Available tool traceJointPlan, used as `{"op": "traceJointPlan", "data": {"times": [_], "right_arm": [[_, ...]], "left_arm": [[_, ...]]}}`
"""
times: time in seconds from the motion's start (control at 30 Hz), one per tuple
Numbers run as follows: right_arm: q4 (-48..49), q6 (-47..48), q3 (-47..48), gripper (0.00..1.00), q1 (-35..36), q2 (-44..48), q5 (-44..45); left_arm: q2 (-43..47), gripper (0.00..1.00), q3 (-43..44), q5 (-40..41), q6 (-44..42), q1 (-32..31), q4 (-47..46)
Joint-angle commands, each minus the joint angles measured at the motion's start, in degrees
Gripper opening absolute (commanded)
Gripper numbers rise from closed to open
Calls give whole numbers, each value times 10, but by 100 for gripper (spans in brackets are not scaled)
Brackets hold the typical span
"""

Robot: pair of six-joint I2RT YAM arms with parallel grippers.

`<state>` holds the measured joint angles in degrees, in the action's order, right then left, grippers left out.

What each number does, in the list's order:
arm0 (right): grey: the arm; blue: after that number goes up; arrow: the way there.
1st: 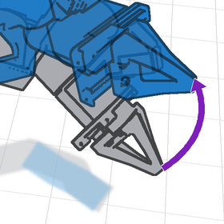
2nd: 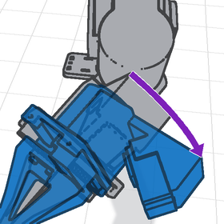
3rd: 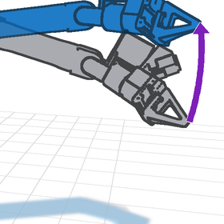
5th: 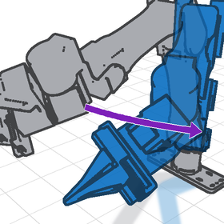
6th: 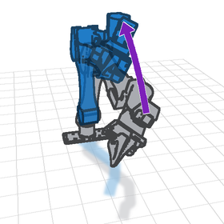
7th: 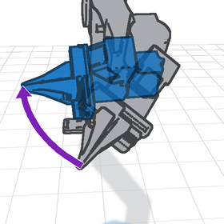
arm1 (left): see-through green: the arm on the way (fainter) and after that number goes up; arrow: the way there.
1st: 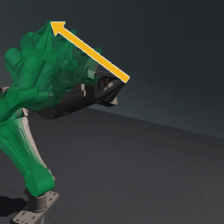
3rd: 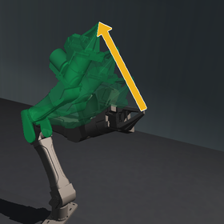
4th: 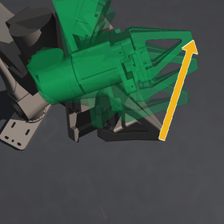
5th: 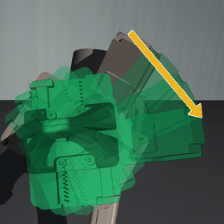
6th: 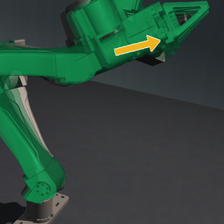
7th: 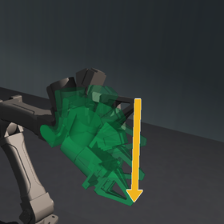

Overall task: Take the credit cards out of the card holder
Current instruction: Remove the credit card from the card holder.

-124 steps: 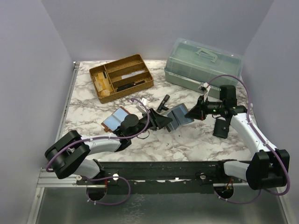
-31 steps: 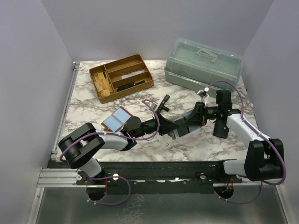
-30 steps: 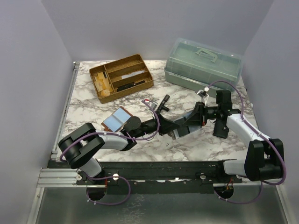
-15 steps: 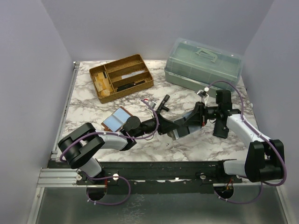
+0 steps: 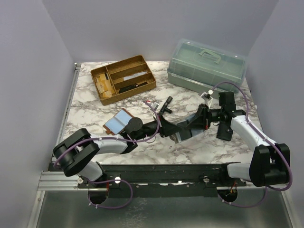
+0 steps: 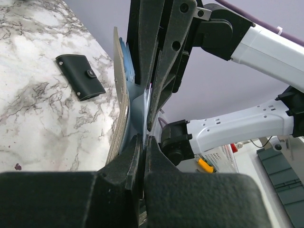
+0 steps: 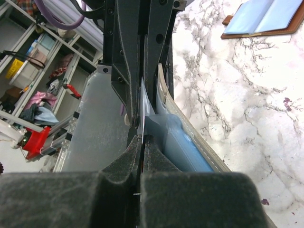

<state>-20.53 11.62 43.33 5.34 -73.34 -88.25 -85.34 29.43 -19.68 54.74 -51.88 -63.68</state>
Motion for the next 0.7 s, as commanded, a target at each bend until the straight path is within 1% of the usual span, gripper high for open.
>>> {"op": "traceJointPlan", "data": {"times": [0.0, 0.33, 0.67], "right_arm": [[-37, 41, 20, 0, -3, 8, -11], [-55, 55, 31, 0, -3, -4, -7], [-50, 45, 31, 0, -8, -5, -10]], "left_arm": [[47, 0, -10, 40, 13, 5, 6], [67, 0, -24, 47, 6, 5, 20], [85, 0, -42, 43, -5, 5, 22]]}}
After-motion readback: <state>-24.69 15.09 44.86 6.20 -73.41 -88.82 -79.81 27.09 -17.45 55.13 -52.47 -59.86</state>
